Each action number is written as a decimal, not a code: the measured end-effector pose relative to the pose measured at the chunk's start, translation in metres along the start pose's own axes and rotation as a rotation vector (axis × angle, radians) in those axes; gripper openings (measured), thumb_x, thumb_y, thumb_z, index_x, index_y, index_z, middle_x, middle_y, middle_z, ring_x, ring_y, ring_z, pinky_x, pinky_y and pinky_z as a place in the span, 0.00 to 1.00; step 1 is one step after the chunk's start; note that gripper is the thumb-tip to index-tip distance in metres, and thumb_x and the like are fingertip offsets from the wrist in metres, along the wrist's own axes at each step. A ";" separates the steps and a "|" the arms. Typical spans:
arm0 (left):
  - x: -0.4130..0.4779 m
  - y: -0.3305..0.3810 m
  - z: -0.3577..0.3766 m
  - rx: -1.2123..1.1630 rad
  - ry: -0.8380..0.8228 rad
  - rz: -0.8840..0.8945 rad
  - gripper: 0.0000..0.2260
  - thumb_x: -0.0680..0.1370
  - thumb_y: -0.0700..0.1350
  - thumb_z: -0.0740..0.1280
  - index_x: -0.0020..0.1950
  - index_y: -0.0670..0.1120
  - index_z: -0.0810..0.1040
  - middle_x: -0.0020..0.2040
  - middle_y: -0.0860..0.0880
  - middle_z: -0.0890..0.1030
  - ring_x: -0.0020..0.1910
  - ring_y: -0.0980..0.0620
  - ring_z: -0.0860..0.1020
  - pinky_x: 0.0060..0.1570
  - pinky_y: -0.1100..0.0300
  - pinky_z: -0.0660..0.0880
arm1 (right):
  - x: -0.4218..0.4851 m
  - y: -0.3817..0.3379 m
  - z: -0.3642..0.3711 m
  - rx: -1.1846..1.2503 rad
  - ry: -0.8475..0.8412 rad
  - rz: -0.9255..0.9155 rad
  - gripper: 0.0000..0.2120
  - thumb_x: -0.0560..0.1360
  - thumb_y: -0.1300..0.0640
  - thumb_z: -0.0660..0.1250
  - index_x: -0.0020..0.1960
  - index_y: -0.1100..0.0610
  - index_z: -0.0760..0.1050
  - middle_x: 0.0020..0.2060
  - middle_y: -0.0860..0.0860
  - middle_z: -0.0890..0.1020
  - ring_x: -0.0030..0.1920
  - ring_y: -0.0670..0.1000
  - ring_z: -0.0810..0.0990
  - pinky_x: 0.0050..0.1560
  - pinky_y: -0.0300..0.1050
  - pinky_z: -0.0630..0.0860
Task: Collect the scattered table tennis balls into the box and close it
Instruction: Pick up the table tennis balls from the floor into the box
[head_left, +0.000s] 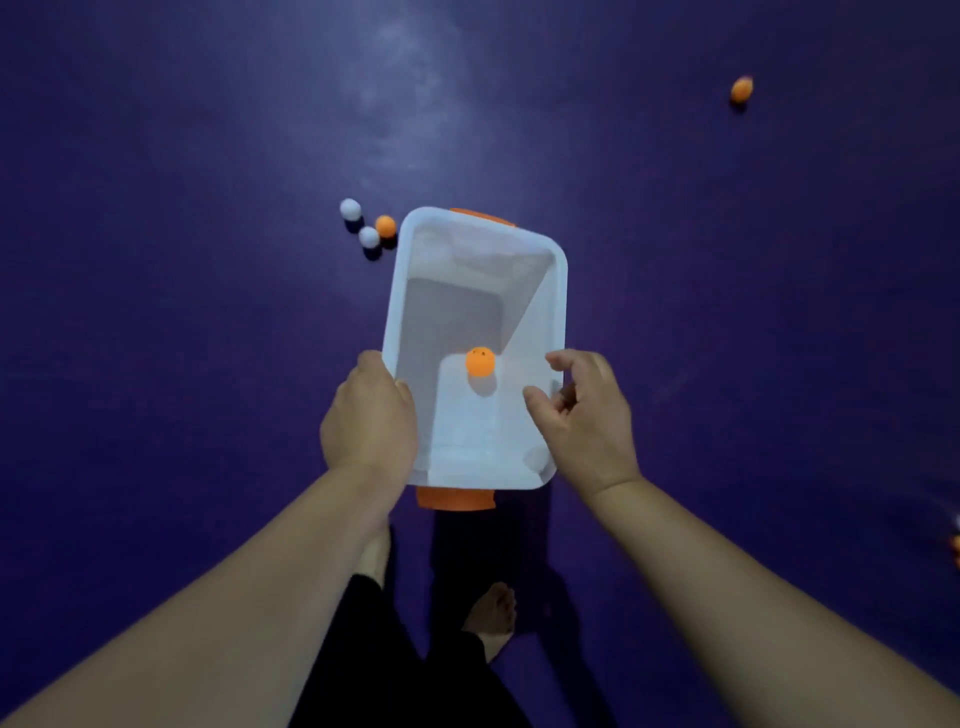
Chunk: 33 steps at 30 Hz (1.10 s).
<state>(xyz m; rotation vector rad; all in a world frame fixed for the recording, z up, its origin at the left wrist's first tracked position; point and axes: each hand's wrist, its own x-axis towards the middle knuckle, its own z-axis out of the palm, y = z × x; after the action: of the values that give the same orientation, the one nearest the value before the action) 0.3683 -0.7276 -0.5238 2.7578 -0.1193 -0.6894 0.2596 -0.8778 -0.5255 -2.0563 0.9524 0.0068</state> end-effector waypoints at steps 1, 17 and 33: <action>0.002 -0.002 -0.011 -0.007 -0.005 -0.013 0.06 0.80 0.43 0.58 0.52 0.41 0.69 0.42 0.45 0.74 0.39 0.44 0.74 0.29 0.56 0.65 | 0.002 -0.011 -0.001 -0.017 -0.015 0.000 0.15 0.74 0.58 0.67 0.59 0.54 0.73 0.47 0.42 0.72 0.35 0.42 0.73 0.39 0.30 0.68; 0.145 -0.114 -0.137 -0.091 -0.088 -0.201 0.05 0.80 0.45 0.59 0.53 0.45 0.70 0.43 0.48 0.77 0.38 0.49 0.76 0.30 0.57 0.72 | 0.109 -0.177 0.137 -0.237 -0.190 0.108 0.13 0.76 0.58 0.61 0.60 0.49 0.71 0.56 0.43 0.75 0.45 0.46 0.77 0.46 0.48 0.79; 0.303 -0.175 -0.124 -0.277 0.047 -0.322 0.05 0.78 0.44 0.61 0.51 0.45 0.67 0.35 0.52 0.72 0.32 0.52 0.72 0.26 0.60 0.65 | 0.286 -0.172 0.238 -0.555 -0.405 -0.055 0.13 0.77 0.61 0.60 0.61 0.54 0.71 0.57 0.50 0.76 0.50 0.55 0.79 0.47 0.53 0.78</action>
<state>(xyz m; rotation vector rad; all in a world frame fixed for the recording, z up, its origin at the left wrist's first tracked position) 0.6960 -0.5739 -0.6080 2.5441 0.4077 -0.6599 0.6464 -0.8290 -0.6521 -2.4454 0.6833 0.7022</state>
